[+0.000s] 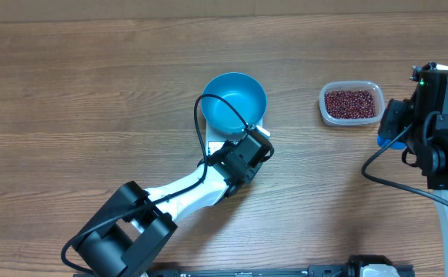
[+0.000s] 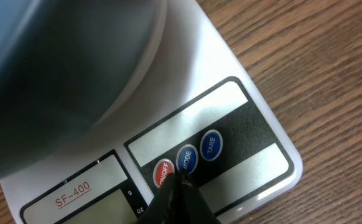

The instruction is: Scoop item into bowl and weigh 150g on scale

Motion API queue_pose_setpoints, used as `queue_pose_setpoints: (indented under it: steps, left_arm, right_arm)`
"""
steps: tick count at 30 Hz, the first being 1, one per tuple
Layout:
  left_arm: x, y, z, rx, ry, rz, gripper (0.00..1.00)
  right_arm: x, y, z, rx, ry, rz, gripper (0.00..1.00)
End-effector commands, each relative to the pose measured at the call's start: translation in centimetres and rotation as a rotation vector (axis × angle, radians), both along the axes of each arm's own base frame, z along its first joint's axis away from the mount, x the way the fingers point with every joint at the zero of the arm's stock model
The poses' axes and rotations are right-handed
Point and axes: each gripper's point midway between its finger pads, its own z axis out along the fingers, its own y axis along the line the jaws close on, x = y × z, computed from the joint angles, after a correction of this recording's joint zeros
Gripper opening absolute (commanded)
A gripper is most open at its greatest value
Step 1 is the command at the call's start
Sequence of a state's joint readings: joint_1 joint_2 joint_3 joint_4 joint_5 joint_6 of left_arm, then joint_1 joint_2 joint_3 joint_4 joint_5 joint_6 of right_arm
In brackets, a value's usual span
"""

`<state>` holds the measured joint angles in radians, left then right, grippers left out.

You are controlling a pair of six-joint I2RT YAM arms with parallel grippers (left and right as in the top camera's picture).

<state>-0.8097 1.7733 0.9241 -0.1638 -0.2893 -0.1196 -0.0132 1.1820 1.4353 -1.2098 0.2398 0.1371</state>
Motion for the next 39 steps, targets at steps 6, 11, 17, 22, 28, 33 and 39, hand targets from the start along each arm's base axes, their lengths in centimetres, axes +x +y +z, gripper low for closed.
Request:
queue_pose_setpoints:
  steps: [6, 11, 17, 22, 28, 33, 39]
  left_arm:
    - [0.4, 1.0, -0.6, 0.025, -0.009, 0.045, 0.04]
    - [1.0, 1.8, -0.6, -0.003, -0.002, 0.111, 0.04]
    - [1.1, 1.9, -0.7, -0.013, 0.009, 0.113, 0.04]
    - [0.8, 1.2, -0.8, -0.020, 0.024, 0.050, 0.04]
    - [0.7, 0.7, -0.9, -0.027, 0.031, 0.024, 0.04]
    - [0.7, 0.7, -0.9, -0.031, 0.031, 0.024, 0.04]
    - [0.7, 0.7, -1.5, -0.026, 0.036, 0.024, 0.04]
  right_arm:
    - [0.1, -0.1, 1.2, -0.002, -0.036, -0.004, 0.04]
    - [0.1, -0.1, 1.2, -0.002, -0.036, -0.004, 0.04]
    - [0.1, -0.1, 1.2, -0.001, -0.036, -0.003, 0.04]
    - [0.1, 0.1, 1.2, 0.006, -0.036, 0.003, 0.04]
    - [0.1, 0.1, 1.2, 0.006, -0.036, 0.003, 0.04]
    - [0.1, 0.1, 1.2, 0.006, -0.036, 0.003, 0.04]
    - [0.1, 0.1, 1.2, 0.006, -0.035, 0.003, 0.04]
